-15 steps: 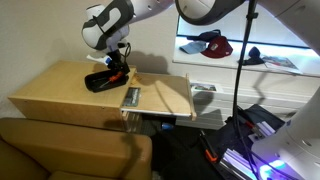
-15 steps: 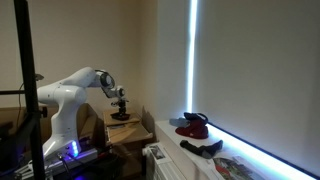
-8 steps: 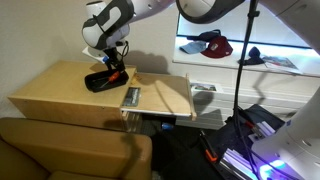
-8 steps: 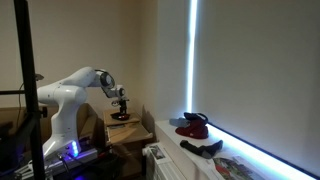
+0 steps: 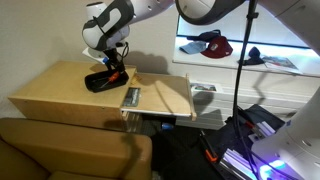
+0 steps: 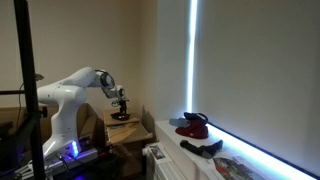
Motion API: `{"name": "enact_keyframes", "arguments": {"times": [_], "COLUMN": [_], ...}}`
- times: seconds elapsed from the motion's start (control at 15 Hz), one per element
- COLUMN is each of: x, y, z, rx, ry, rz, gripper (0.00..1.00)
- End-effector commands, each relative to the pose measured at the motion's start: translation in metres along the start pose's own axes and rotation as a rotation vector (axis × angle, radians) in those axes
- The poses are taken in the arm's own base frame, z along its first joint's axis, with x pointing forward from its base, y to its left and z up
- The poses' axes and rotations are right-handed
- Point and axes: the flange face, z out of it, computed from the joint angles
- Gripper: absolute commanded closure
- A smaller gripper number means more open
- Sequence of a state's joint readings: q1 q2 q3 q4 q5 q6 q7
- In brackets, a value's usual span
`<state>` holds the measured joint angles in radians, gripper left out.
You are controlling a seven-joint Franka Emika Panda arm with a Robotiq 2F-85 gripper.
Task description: Take the screwdriver out of the tray and put it on the cabinet
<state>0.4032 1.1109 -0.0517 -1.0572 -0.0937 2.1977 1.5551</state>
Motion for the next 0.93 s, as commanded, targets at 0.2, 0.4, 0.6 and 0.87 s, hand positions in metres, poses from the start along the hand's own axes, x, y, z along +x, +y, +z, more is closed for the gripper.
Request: {"name": "enact_keyframes", "arguments": {"times": [0.2,0.4,0.6,0.87], "x": [-0.01,-0.013,-0.013,-0.012], "y": [-0.003,-0.003,0.0,0.0], "z": [-0.001,-0.001,0.004,0.005], "rx": [0.013,0.006,-0.019,-0.008], "ry": [0.063,0.078,0.052,0.058], "rz": [0.044,0.063,0.058,0.075], "gripper": [0.0,0.0,0.0,0.0]}}
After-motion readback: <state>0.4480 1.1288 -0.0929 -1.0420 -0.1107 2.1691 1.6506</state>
